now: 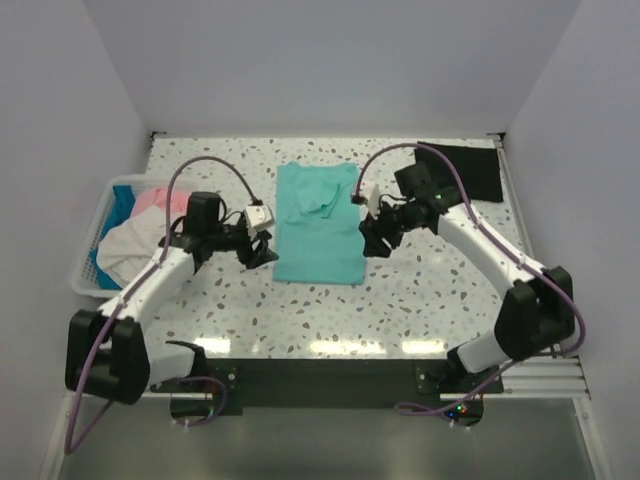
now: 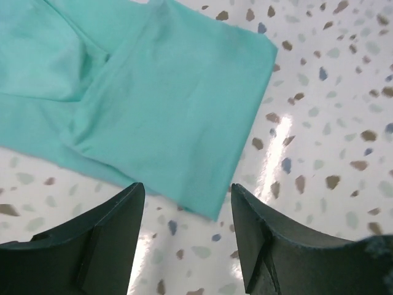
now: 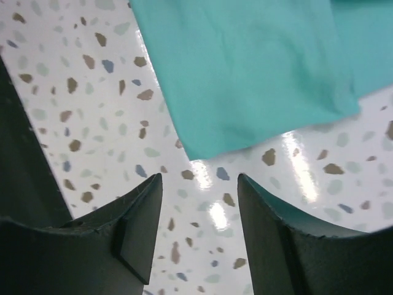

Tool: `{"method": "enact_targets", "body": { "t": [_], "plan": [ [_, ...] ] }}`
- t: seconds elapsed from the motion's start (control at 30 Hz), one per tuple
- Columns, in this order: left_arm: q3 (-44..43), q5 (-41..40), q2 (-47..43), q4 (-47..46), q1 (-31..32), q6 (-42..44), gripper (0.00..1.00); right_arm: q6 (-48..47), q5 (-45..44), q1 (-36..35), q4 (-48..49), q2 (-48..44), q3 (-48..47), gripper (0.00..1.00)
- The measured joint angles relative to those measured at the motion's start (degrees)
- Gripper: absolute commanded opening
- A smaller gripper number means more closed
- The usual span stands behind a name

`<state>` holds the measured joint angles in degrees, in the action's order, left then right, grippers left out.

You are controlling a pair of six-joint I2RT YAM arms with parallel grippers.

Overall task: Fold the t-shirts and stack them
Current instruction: Fold the tshirt

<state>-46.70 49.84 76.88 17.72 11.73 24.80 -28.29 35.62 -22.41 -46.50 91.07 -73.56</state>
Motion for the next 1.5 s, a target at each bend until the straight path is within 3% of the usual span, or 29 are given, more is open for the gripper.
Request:
{"method": "enact_targets", "body": {
  "t": [0.13, 0.27, 0.4, 0.7, 0.83, 0.93, 1.1, 1.3, 1.5],
  "plan": [
    [8.85, -5.92, -11.78, -2.97, 0.81, 18.84, 0.60, -8.46, -7.65, -4.76, 7.17, -10.03, 9.70, 0.58],
    [16.17, -10.86, -12.11, -5.44, 6.43, 29.16, 0.54, -13.51, -13.75, -12.87, 14.40, -9.16, 18.32, 0.57],
    [18.93, -14.19, -8.79, -8.74, 10.16, 34.58, 0.50, -16.37, -18.47, -16.76, 20.33, -5.57, 22.62, 0.57],
    [18.95, -18.01, -1.84, -14.19, 11.32, 40.26, 0.48, -19.32, -24.09, -18.95, 29.35, -0.52, 24.96, 0.53],
    [16.04, -16.17, -1.05, -13.27, 9.46, 34.60, 0.52, -17.20, -24.15, -18.62, 27.34, -0.83, 24.11, 0.57],
    [5.07, -12.41, 3.10, -11.08, 4.90, 24.92, 0.58, -11.65, -22.05, -15.32, 23.52, -1.97, 19.76, 0.63],
    [-9.86, -10.51, 11.65, -12.48, 1.55, 10.45, 0.64, -0.85, -17.44, -5.44, 19.96, -1.01, 8.57, 0.66],
    [-20.68, -9.77, 24.81, -10.56, 0.48, -1.99, 0.66, 11.21, -12.66, 2.40, 17.75, 10.56, -1.36, 0.75],
    [-23.45, -9.77, 30.05, -7.26, -0.09, -7.56, 0.67, 18.73, -10.64, 4.09, 15.19, 21.11, -5.73, 0.74]
  ]
}}
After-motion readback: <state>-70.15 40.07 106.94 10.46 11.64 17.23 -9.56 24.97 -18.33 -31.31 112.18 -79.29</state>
